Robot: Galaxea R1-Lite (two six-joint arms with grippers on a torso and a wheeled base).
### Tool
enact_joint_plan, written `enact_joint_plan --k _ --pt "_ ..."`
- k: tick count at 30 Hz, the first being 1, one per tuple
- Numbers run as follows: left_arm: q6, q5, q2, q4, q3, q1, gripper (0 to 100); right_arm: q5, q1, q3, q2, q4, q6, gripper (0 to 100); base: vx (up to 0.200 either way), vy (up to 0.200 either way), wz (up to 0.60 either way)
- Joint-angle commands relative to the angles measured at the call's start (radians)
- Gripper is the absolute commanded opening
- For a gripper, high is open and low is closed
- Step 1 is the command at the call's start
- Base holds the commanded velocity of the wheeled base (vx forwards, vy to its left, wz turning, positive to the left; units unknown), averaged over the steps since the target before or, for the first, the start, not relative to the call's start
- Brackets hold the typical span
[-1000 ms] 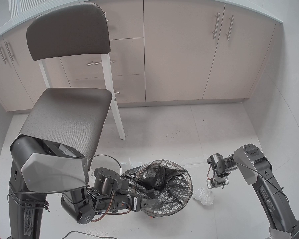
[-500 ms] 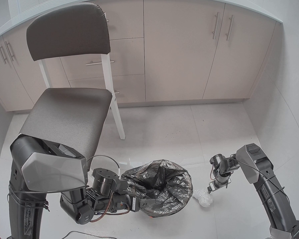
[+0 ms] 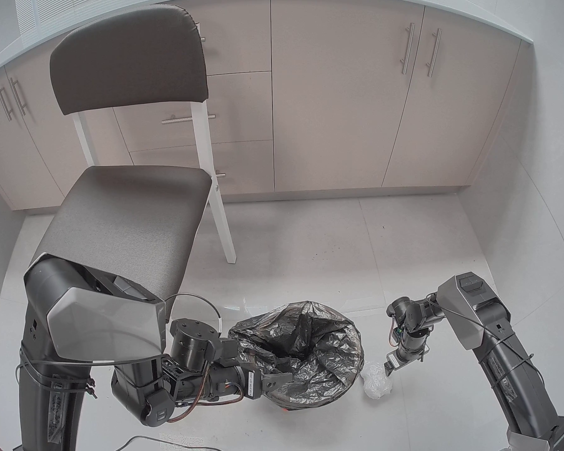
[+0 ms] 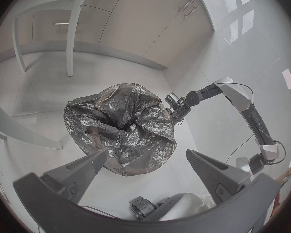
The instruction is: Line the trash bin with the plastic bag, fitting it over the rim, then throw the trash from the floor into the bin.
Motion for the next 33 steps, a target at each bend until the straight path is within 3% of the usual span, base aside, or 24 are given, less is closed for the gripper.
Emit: enact_joint_plan --k 1,11,17,29,33 --pt "0.001 0.000 0.006 0.000 0.000 -0.001 100 -0.003 -0.024 0.000 -0.001 -0.004 -0.014 100 0.000 0.000 0.00" --pt "0.002 0.000 0.007 0.000 0.000 -0.001 100 0.023 -0.021 0.000 -0.001 -0.043 -0.005 100 0.000 0.000 0.00" --pt "0.002 0.000 0.009 -0.001 -0.001 -0.001 100 0.076 0.000 0.000 -0.019 -0.032 0.064 100 0.000 0.000 0.00" --pt "0.002 0.002 0.009 -0.001 -0.001 -0.001 100 0.113 0.014 0.000 -0.060 -0.026 0.103 100 0.000 0.000 0.00" --pt "0.002 0.002 0.009 -0.001 -0.001 -0.001 100 0.130 0.051 0.000 -0.037 -0.027 0.158 100 0.000 0.000 0.00"
